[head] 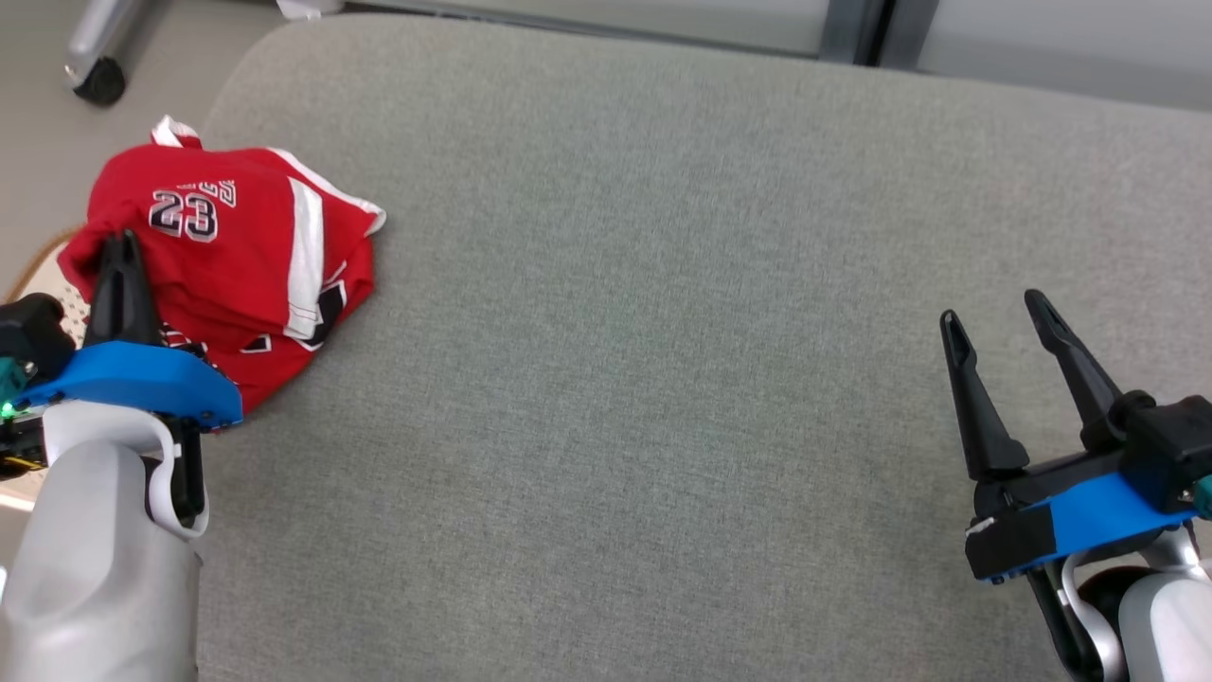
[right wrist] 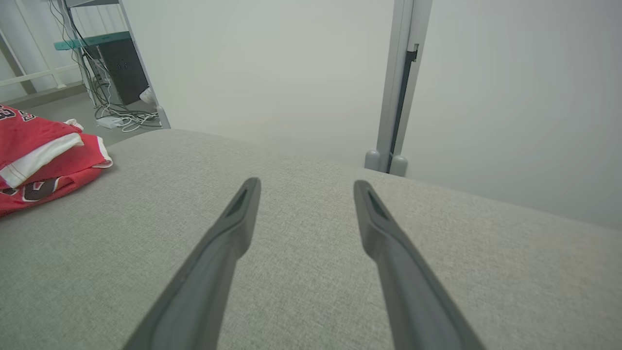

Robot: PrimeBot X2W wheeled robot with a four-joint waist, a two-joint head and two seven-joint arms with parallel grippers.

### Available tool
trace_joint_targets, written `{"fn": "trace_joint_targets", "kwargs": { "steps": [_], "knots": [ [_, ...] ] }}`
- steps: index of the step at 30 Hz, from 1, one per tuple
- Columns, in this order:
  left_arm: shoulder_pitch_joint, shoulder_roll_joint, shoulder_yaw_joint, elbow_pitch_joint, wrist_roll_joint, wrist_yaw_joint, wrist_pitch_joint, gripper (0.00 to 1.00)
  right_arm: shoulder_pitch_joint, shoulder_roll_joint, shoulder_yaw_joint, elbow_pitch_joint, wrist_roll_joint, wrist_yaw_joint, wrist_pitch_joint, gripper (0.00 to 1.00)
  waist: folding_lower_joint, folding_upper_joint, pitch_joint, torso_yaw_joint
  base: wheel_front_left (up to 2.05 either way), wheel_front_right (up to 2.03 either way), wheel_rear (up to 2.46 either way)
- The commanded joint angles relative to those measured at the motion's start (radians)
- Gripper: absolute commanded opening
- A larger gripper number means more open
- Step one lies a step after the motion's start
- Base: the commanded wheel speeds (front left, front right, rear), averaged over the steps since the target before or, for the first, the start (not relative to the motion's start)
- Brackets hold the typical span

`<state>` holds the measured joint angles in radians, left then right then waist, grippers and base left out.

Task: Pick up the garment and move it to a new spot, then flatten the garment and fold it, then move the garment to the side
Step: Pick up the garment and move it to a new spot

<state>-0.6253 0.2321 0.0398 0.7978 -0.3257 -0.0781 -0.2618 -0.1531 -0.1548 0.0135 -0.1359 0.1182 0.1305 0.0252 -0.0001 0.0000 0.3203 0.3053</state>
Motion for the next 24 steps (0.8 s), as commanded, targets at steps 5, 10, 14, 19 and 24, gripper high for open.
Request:
{"fn": "trace_joint_targets", "kwargs": {
  "steps": [5, 10, 14, 19, 24],
  "knots": [
    [0.131, -0.006, 0.022, -0.263, 0.057, 0.037, -0.004, 0.0, 0.039, 0.022, -0.012, 0.009, 0.006, 0.0, -0.025, 1.0, 0.0001, 0.0, -0.084, -0.024, 0.0, 0.0, 0.0],
    [0.245, -0.026, -0.009, -0.469, 0.094, 0.057, -0.003, 0.0, 0.063, 0.042, -0.014, 0.018, 0.006, 0.0, -0.041, 1.0, 0.0001, 0.0, -0.146, -0.053, 0.0, 0.0, 0.0],
    [0.318, -0.055, -0.068, -0.618, 0.113, 0.049, 0.04, 0.0, 0.078, 0.053, -0.02, 0.016, 0.007, 0.0, -0.044, 1.0, 0.0001, 0.0, -0.178, -0.085, 0.0, 0.0, 0.0],
    [0.373, -0.098, -0.176, -0.757, 0.129, 0.021, 0.113, 0.0, 0.079, 0.065, -0.019, 0.005, 0.008, 0.0, -0.045, 1.0, 0.0001, 0.0, -0.184, -0.153, 0.0, 0.0, 0.0],
    [0.348, -0.128, -0.311, -0.818, 0.131, -0.018, 0.17, 0.0, 0.063, 0.075, -0.016, -0.003, 0.012, 0.0, -0.052, 1.0, 0.0001, 0.0, -0.16, -0.248, 0.0, 0.0, 0.0]
  ]
}}
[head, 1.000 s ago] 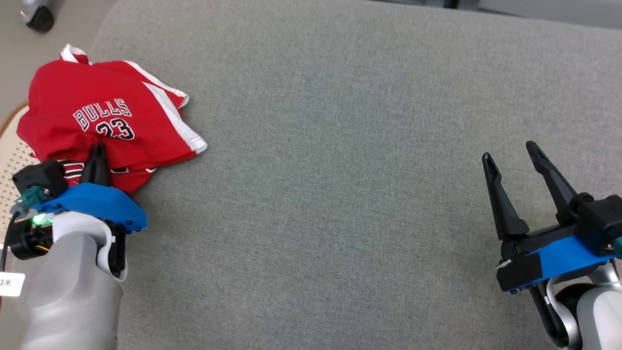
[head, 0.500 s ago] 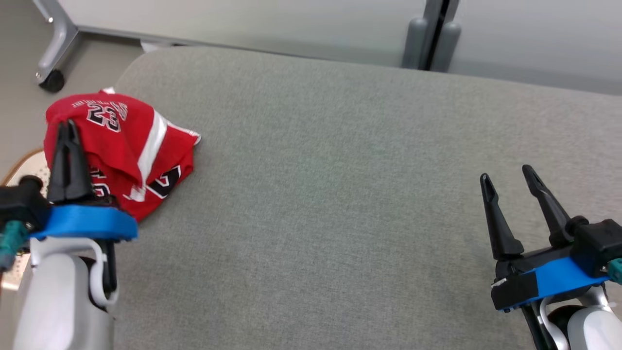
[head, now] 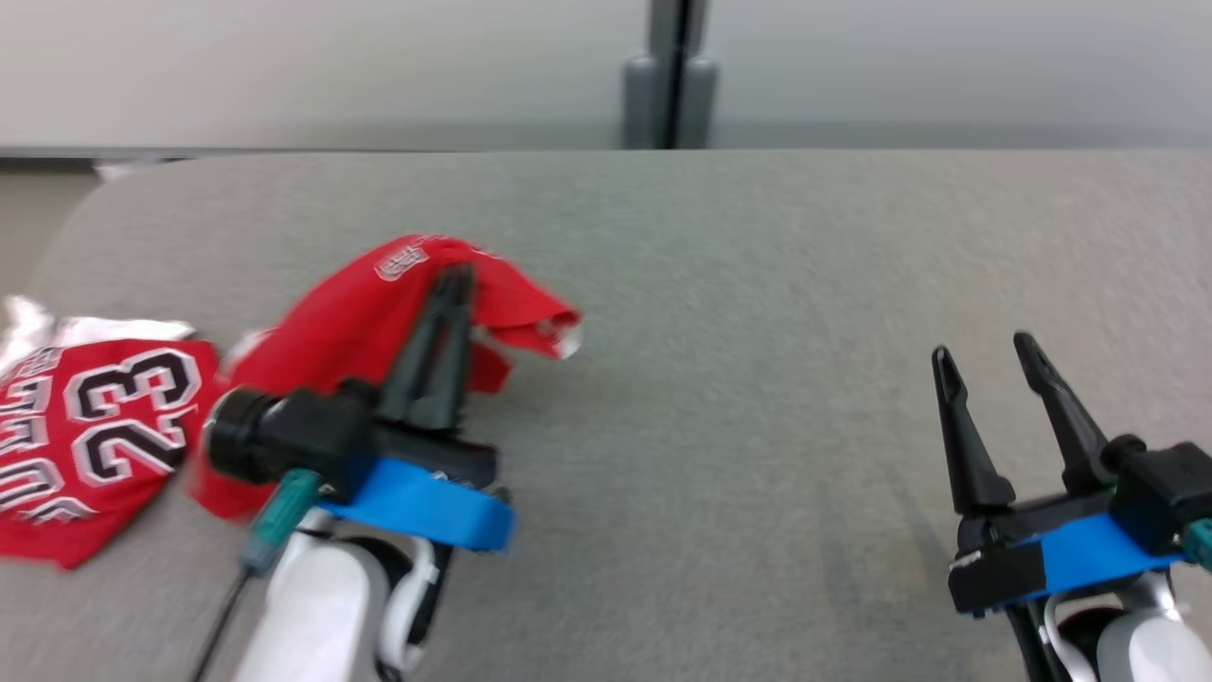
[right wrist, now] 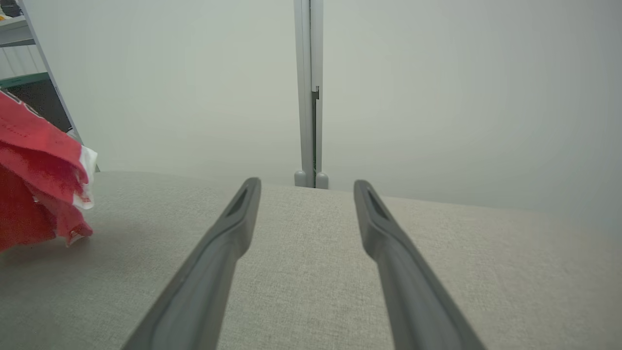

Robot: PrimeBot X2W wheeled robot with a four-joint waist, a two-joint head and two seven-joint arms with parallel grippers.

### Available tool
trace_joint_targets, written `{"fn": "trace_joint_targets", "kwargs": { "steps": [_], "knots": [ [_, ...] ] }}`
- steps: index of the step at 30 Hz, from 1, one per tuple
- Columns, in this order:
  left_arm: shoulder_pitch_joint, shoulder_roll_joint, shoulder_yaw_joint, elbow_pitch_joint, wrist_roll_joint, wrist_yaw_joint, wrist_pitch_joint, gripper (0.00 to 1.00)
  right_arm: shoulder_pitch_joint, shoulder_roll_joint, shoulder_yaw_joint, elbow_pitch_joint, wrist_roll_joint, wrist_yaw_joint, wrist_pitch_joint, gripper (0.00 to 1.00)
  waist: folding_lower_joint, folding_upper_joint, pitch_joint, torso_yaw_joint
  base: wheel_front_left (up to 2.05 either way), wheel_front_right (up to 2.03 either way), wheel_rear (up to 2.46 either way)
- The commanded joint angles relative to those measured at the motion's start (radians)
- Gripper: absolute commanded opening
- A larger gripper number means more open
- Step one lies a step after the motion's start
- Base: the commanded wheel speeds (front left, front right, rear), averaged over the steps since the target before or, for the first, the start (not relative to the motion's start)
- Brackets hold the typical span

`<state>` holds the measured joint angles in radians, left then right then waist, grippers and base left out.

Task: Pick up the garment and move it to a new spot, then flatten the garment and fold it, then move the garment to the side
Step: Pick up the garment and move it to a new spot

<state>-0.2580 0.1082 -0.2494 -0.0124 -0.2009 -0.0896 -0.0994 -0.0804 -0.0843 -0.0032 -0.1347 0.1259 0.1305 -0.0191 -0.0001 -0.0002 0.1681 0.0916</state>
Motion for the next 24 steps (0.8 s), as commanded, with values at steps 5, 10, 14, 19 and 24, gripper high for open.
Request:
{"fn": "trace_joint_targets", "kwargs": {
  "steps": [5, 10, 14, 19, 24],
  "knots": [
    [-0.095, -0.031, -0.182, 0.013, -0.01, -0.033, 0.036, 0.0, -0.025, 0.014, 0.001, 0.005, 0.013, 0.0, -0.021, 1.0, 0.0001, 0.0002, 0.034, -0.14, 0.0, 0.0, 0.0],
    [-0.193, -0.047, -0.321, 0.069, -0.041, -0.041, 0.035, 0.0, -0.04, 0.024, -0.01, 0.024, 0.027, 0.0, -0.049, 1.0, 0.0001, 0.0002, 0.094, -0.235, 0.0, 0.0, 0.0],
    [-0.247, -0.052, -0.4, 0.166, -0.074, -0.043, 0.045, 0.0, -0.051, 0.031, -0.016, 0.043, 0.036, 0.0, -0.071, 1.0, 0.0001, 0.0002, 0.149, -0.293, 0.0, 0.0, 0.0],
    [-0.29, -0.055, -0.477, 0.272, -0.132, -0.041, 0.037, 0.0, -0.071, 0.033, -0.012, 0.071, 0.053, 0.0, -0.103, 1.0, 0.0001, 0.0002, 0.206, -0.33, 0.0, 0.0, 0.0],
    [-0.314, -0.047, -0.522, 0.318, -0.149, -0.041, 0.012, 1.0, -0.085, 0.034, -0.011, 0.099, 0.063, 0.0, -0.127, 1.0, 0.0001, 0.0002, 0.22, -0.33, 0.0, 0.0, 0.0]
  ]
}}
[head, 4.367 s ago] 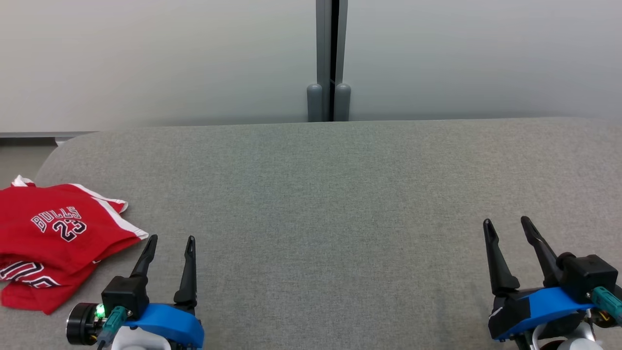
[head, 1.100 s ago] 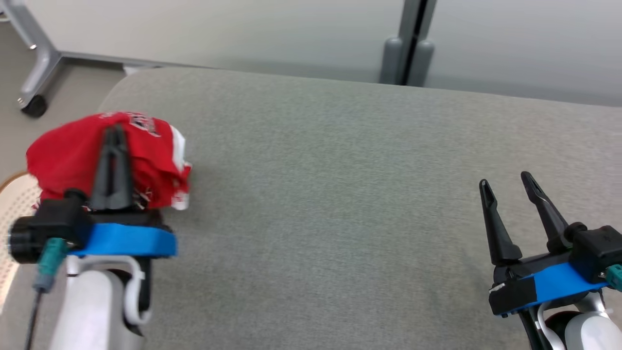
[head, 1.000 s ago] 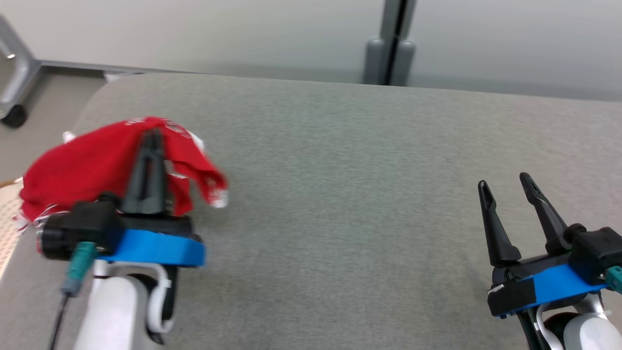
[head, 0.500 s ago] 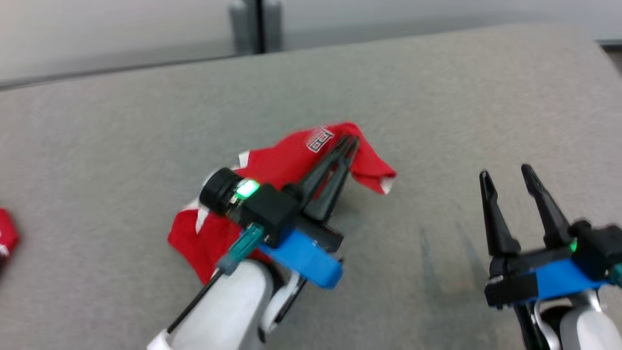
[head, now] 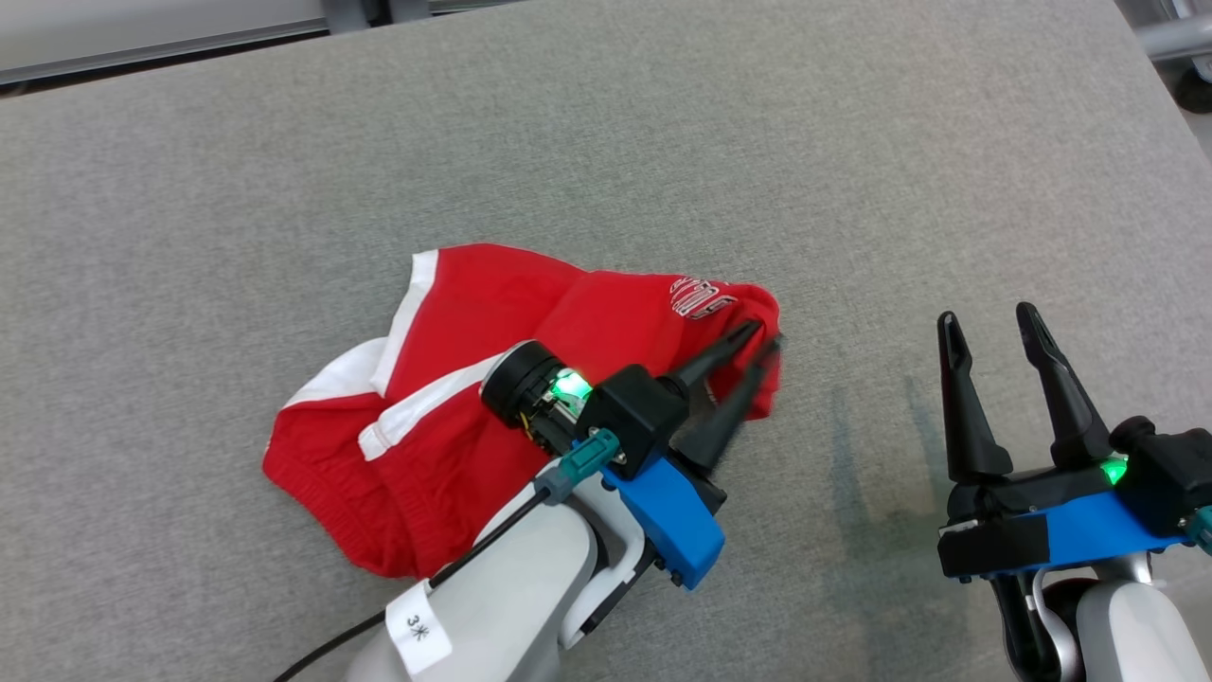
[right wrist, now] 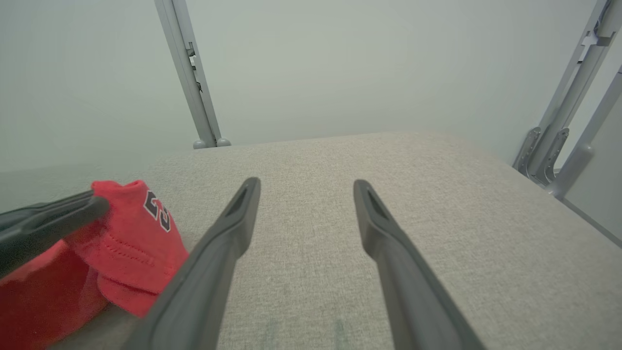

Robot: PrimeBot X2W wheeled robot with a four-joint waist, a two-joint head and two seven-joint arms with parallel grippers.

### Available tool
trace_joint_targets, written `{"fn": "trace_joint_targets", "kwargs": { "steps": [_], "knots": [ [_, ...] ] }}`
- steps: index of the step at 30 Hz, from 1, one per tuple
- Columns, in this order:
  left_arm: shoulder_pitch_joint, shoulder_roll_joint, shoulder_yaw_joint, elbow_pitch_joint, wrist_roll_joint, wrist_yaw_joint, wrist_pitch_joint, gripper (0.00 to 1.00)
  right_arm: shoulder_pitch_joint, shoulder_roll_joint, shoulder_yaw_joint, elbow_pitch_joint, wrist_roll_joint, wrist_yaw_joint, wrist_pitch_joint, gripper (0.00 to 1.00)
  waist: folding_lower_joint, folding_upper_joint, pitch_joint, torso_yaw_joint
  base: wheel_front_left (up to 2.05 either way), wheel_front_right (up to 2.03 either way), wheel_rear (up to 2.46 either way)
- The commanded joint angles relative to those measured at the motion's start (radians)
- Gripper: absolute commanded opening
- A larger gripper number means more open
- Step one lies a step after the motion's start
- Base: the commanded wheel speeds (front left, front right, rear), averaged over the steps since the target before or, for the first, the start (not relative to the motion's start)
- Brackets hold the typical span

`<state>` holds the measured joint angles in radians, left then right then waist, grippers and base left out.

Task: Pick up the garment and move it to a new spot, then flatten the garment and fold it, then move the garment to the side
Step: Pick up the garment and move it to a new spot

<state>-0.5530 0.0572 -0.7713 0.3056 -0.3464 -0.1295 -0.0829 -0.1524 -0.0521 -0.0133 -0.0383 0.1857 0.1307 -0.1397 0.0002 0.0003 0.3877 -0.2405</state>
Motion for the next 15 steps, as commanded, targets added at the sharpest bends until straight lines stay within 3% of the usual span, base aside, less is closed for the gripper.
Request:
{"fn": "trace_joint_targets", "kwargs": {
  "steps": [1, 7, 15],
  "knots": [
    [-0.023, 0.006, -0.008, 0.002, -0.003, -0.001, -0.018, 1.0, -0.016, 0.001, -0.001, 0.009, 0.005, 0.0, -0.009, 1.0, -0.0002, -0.0003, -0.002, 0.006, 0.0, 0.0, 0.0],
    [-0.007, 0.021, 0.002, -0.033, 0.008, 0.019, -0.107, 1.0, -0.019, 0.001, 0.0, 0.034, -0.005, 0.0, -0.019, 1.0, -0.0002, -0.0003, -0.054, 0.051, 0.0, 0.0, 0.0],
    [0.064, 0.089, 0.117, -0.104, -0.018, 0.124, -0.154, 1.0, 0.01, 0.001, -0.006, 0.018, -0.03, 0.0, 0.014, 1.0, -0.0002, -0.0003, -0.133, 0.14, 0.0, 0.0, 0.0]
  ]
}}
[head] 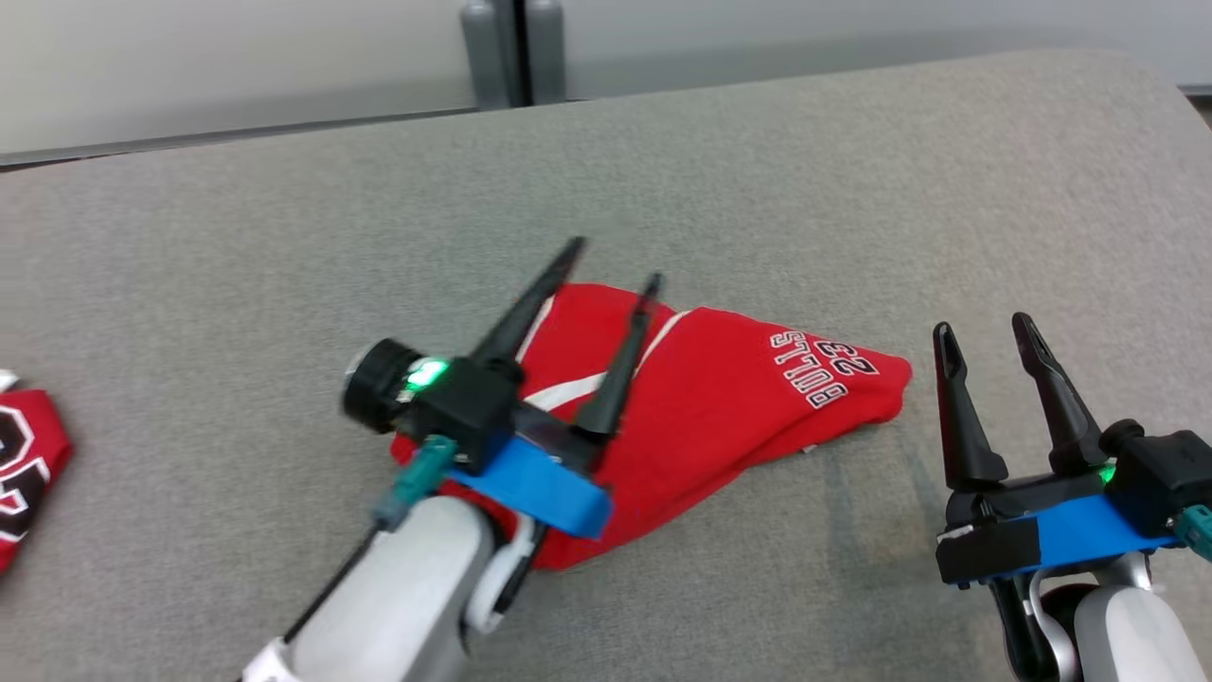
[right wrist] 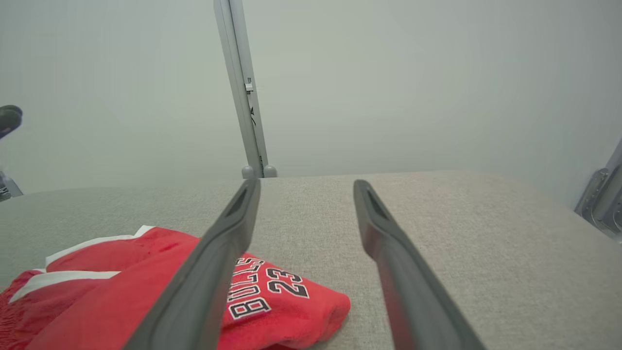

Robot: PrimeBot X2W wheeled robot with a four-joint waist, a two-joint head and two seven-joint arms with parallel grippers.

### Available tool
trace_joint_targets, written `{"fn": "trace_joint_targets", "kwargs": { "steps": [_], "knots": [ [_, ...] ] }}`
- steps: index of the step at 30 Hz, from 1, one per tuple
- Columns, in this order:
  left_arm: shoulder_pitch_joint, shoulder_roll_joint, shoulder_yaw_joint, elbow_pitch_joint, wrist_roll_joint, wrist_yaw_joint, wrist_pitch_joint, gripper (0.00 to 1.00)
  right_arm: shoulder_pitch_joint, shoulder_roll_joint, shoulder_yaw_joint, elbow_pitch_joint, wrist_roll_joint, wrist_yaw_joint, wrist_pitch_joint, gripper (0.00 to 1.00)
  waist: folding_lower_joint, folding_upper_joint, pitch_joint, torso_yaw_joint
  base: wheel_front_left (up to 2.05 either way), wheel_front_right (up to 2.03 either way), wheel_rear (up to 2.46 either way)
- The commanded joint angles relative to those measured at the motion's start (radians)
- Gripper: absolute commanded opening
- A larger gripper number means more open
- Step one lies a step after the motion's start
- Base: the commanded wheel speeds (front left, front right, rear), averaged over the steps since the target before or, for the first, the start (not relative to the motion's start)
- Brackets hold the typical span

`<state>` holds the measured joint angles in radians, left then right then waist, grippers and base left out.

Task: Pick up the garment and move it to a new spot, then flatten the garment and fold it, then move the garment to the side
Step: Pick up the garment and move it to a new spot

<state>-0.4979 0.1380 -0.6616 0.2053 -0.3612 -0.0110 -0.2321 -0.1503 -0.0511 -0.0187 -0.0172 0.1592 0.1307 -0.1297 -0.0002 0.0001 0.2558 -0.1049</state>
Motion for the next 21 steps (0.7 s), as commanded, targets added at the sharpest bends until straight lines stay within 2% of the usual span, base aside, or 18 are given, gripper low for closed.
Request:
{"fn": "trace_joint_targets", "kwargs": {
  "steps": [1, 8, 13, 17, 21],
  "knots": [
    [0.017, 0.019, 0.028, -0.006, -0.012, 0.019, -0.008, 1.0, 0.009, 0.0, 0.0, -0.007, -0.007, 0.0, 0.007, 1.0, 0.0002, -0.0001, -0.008, 0.014, 0.0, 0.0, 0.0],
    [0.114, 0.105, 0.163, -0.01, -0.061, 0.111, -0.018, 1.0, 0.037, 0.0, 0.003, -0.023, -0.02, 0.0, 0.041, 1.0, 0.0002, -0.0001, -0.059, 0.073, 0.0, 0.0, 0.0],
    [0.204, 0.158, 0.247, -0.014, -0.093, 0.16, -0.026, 1.0, 0.06, -0.001, 0.002, -0.028, -0.023, 0.0, 0.06, 1.0, 0.0002, -0.0001, -0.092, 0.1, 0.0, 0.0, 0.0],
    [0.268, 0.194, 0.298, -0.023, -0.11, 0.178, -0.03, 1.0, 0.079, -0.001, -0.001, -0.03, -0.023, 0.0, 0.071, 1.0, 0.0002, -0.0001, -0.116, 0.114, 0.0, 0.0, 0.0],
    [0.319, 0.216, 0.325, -0.042, -0.123, 0.173, -0.032, 1.0, 0.099, -0.004, 0.0, -0.027, -0.02, 0.0, 0.083, 1.0, 0.0002, -0.0001, -0.141, 0.12, 0.0, 0.0, 0.0]
  ]
}}
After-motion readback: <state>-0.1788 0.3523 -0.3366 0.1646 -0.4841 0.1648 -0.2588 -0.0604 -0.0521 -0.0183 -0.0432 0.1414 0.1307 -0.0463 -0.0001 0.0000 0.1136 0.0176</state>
